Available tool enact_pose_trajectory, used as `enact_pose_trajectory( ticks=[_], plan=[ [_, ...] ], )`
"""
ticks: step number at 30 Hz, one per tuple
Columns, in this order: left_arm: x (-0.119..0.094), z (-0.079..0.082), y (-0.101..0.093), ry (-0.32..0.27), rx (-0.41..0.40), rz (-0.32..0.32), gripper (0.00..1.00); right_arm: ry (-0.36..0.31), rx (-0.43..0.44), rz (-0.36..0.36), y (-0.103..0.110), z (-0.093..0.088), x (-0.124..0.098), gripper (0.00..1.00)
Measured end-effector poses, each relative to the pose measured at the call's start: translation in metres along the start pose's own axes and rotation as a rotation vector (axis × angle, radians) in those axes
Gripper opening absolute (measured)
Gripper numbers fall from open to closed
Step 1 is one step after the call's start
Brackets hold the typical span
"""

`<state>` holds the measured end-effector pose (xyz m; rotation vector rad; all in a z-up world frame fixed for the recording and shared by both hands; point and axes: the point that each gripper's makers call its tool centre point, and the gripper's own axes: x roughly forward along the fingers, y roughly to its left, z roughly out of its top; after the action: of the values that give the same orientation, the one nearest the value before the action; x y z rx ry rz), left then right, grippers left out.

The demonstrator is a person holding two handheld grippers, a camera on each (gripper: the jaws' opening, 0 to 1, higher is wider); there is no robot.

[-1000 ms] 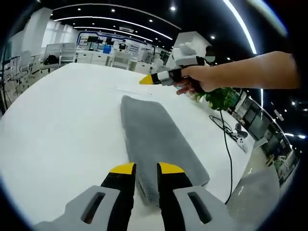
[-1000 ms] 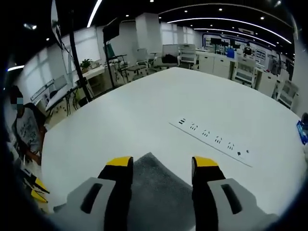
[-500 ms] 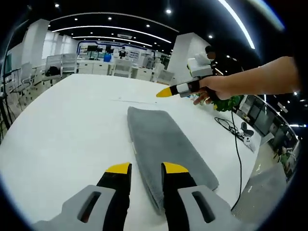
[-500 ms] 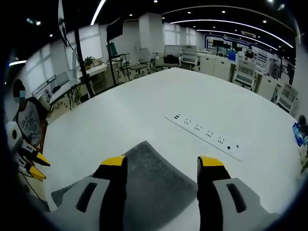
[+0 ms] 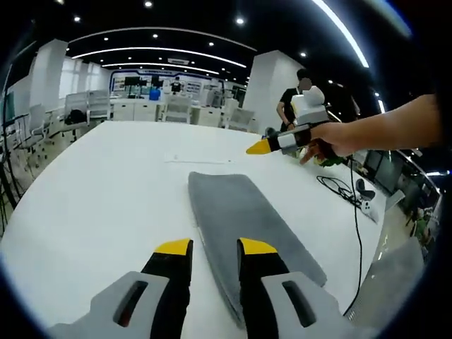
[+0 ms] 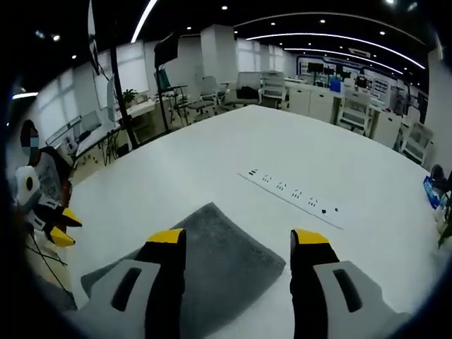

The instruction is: Fold the towel on the table until its edges align and the towel forms a compact rectangular stack.

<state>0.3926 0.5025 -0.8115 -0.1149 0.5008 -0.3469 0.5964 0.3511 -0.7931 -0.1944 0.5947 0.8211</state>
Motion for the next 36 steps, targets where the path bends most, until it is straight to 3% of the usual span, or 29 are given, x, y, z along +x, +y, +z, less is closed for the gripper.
enact_pose_trajectory(
  ticks=[6,15,20,36],
  plan=[
    [0.001,0.014,-0.006,-0.020,0.023,-0.018,0.27,-0.029,-0.005,0.020,0.009,0.005,-0.010,0.60],
    [-0.002,0.022,-0.015,-0.044,0.052,-0.045,0.28,-0.067,-0.022,0.047,0.025,0.009,-0.029,0.59],
    [0.001,0.013,-0.021,-0.021,0.156,-0.110,0.30,-0.069,-0.037,0.068,0.034,-0.004,-0.039,0.59],
    [0.001,-0.011,-0.045,0.047,0.283,-0.227,0.29,-0.083,-0.053,0.115,0.069,-0.042,-0.086,0.56]
  ],
)
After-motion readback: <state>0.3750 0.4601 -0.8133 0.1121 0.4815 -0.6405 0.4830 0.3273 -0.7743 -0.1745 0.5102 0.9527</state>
